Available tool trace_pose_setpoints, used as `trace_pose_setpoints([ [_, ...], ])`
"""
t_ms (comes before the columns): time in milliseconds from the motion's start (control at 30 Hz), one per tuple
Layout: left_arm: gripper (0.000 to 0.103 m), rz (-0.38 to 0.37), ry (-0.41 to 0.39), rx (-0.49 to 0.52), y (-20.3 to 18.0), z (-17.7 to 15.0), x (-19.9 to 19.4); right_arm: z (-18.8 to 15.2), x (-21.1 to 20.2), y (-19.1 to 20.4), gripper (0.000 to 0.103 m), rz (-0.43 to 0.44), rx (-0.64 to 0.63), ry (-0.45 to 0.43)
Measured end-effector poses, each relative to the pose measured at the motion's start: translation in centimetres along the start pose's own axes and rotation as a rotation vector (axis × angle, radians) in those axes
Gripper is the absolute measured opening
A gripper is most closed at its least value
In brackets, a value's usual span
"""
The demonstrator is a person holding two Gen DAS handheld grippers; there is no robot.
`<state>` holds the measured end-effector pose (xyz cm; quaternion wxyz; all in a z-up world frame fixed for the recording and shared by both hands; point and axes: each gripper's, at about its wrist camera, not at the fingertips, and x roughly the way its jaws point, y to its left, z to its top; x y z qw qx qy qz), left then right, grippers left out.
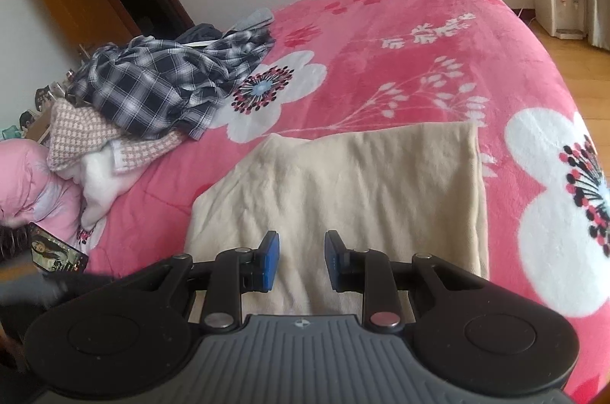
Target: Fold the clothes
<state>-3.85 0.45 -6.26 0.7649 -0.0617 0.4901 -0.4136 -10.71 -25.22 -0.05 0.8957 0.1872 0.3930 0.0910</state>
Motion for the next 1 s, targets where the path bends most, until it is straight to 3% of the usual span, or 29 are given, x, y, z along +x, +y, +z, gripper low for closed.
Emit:
trace_pose_setpoints([
  [100, 0.053, 0.035, -0.125, -0.098, 0.9, 0.4, -2.0, -0.1, -1.5, 0.0, 0.028, -0.045, -0.029, -0.025],
  [200, 0.055, 0.098, -0.3, -0.081, -0.5, 2.1, -3.8, -0.3, -3.2, -0.2, 0.028, -0.078, -0.063, -0.066],
  [267, 0.054, 0.093, -0.352, -0.018, -2.1, 3.5, -3.2, -0.6, -3.5, -0.6, 0.028, -0.096, -0.069, -0.085],
  [333, 0.054, 0.082, -0.351, 0.055, -3.3, 3.7, -1.8, -0.9, -3.3, -0.7, 0.027, -0.122, -0.087, -0.106],
  [400, 0.054, 0.126, -0.296, 0.106, -2.8, 3.4, 0.3, -1.4, -2.5, -1.1, 0.027, -0.17, -0.132, -0.124],
  [467, 0.047, 0.164, -0.212, 0.052, -0.8, 3.1, 3.0, -2.2, -1.3, -1.7, 0.026, -0.232, -0.176, -0.123],
  [500, 0.047, 0.155, -0.207, 0.025, 0.0, 2.8, 3.6, -2.8, -0.4, -2.6, 0.025, -0.265, -0.183, -0.099],
  [600, 0.055, 0.152, -0.208, 0.035, -0.4, 2.8, 2.4, -3.4, -0.4, -4.2, 0.025, -0.237, -0.151, -0.108],
  [833, 0.059, 0.146, -0.274, 0.097, -2.4, 5.4, 1.8, 0.5, -1.6, -3.4, 0.025, -0.188, -0.185, -0.221],
  [900, 0.059, 0.178, -0.285, 0.133, -2.4, 6.9, 3.3, 1.7, 0.0, -3.9, 0.025, -0.2, -0.186, -0.235],
  [1000, 0.06, 0.265, -0.284, 0.094, -1.2, 8.8, 5.9, 2.8, 3.2, -5.7, 0.025, -0.237, -0.146, -0.211],
])
